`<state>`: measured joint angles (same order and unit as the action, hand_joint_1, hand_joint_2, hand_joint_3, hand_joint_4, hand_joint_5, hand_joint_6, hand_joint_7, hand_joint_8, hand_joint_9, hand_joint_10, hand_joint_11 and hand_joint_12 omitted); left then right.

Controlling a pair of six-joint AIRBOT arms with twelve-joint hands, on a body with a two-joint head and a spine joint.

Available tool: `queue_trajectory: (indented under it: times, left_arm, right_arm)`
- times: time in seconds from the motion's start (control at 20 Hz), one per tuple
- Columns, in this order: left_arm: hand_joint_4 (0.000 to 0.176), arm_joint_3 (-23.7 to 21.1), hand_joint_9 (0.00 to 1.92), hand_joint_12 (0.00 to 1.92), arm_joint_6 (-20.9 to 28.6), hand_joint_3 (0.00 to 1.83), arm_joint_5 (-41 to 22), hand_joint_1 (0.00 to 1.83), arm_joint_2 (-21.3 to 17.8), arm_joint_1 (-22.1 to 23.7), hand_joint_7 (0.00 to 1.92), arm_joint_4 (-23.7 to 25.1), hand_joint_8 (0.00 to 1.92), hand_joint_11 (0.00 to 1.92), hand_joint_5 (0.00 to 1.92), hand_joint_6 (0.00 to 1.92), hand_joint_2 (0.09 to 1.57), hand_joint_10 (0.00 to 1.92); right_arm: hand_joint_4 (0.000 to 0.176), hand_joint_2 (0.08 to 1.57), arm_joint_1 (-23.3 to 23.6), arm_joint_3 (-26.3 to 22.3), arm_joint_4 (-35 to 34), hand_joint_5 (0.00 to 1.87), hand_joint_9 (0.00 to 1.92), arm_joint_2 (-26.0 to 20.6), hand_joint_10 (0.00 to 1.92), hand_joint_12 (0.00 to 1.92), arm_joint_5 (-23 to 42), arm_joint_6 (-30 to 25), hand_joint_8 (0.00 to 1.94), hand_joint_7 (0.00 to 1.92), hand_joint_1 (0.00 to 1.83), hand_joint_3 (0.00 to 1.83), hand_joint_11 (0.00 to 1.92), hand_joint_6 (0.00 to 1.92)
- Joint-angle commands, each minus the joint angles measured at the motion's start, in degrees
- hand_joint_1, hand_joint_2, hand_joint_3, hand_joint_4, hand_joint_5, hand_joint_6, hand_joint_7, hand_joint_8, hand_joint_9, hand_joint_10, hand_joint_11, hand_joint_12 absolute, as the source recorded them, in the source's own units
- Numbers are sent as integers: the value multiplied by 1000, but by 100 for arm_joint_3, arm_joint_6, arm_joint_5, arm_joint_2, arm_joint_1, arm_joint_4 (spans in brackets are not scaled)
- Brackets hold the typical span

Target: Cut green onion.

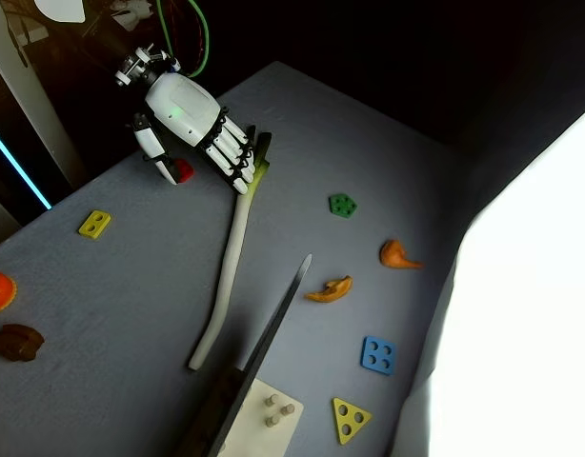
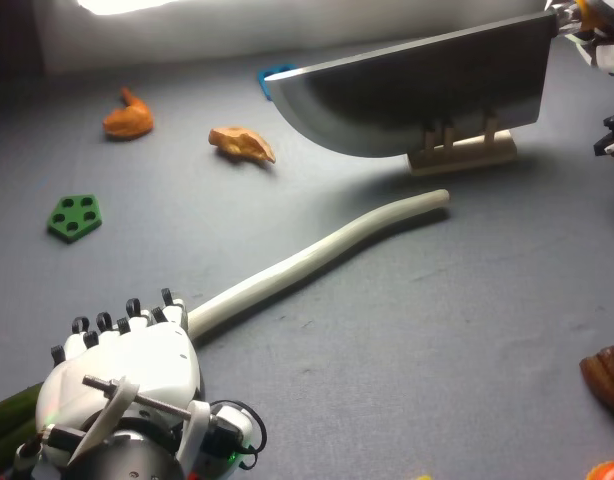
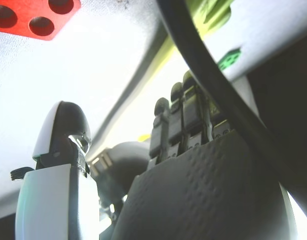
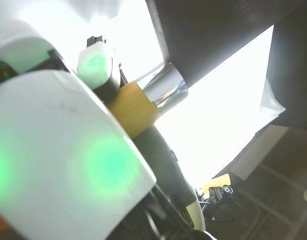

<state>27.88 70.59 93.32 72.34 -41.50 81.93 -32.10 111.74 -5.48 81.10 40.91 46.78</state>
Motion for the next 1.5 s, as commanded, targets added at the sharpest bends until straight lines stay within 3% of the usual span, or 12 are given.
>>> queue_trajectory:
  times: [0.0,0.1,0.2,0.4,0.55,0.65,0.75,0.95,1.15,1.2,1.3,1.45]
  left_arm:
    - [42,41,144,557,-1,7,371,764,10,-22,125,439,3,0,105,0,1205,5]
    - [50,61,149,601,0,0,367,755,13,-43,122,485,0,0,103,0,1189,5]
    - [44,103,155,613,0,3,335,747,20,-61,132,529,4,0,102,0,1197,7]
    - [42,194,169,495,0,5,255,752,37,-90,141,613,1,0,106,0,1207,8]
    - [34,233,332,795,18,2,215,767,40,-121,302,668,34,0,125,4,1207,65]
    - [36,234,271,756,52,0,215,802,40,-148,311,669,18,0,126,2,1195,28]
    - [42,230,174,586,52,5,215,769,48,-171,182,672,1,0,78,1,1212,3]
    - [41,248,233,583,52,0,215,773,57,-191,211,738,14,0,114,12,1197,25]
    - [21,311,318,864,52,9,171,600,57,-215,254,789,13,0,145,11,1230,51]
    - [22,331,257,794,52,14,149,535,57,-226,198,808,2,0,117,5,1250,22]
    - [2,357,162,605,52,16,115,404,57,-251,156,853,0,0,118,4,1278,7]
    - [0,368,85,336,52,10,93,323,57,-299,97,875,5,0,77,8,1297,2]
  right_arm:
    - [176,899,48,40,-129,1361,1577,-16,1921,1921,673,60,1941,1506,1607,573,1641,1921]
    - [176,912,54,41,-200,1370,1573,-1,1921,1921,701,77,1941,1505,1610,577,1634,1921]
    - [176,904,66,40,-226,1378,1566,9,1921,1921,701,79,1941,1500,1620,574,1630,1921]
    - [176,894,114,40,-214,1396,1573,5,1921,1921,839,79,1941,1500,1606,559,1639,1921]
    - [176,899,203,40,-211,1379,1564,-18,1921,1921,872,78,1941,1490,1605,544,1630,1921]
    - [176,897,235,38,-211,1382,1556,-29,1921,1921,877,76,1941,1479,1613,538,1630,1921]
    - [176,892,249,38,-212,1399,1580,-39,1921,1921,904,73,1941,1503,1624,547,1648,1921]
    - [176,869,285,37,-212,1433,1590,-52,1921,1921,1032,68,1941,1524,1642,603,1651,1921]
    - [176,868,387,36,-212,1400,1575,-78,1921,1921,1032,21,1941,1511,1614,605,1645,1921]
    - [176,876,411,34,-212,1402,1578,-87,1921,1921,1032,5,1941,1513,1608,607,1653,1921]
    - [176,879,454,31,-212,1428,1594,-100,1921,1921,1032,-16,1941,1530,1591,623,1668,1921]
    - [176,865,525,-9,-212,1433,1587,-146,1921,1921,1031,-146,1941,1526,1606,623,1662,1921]
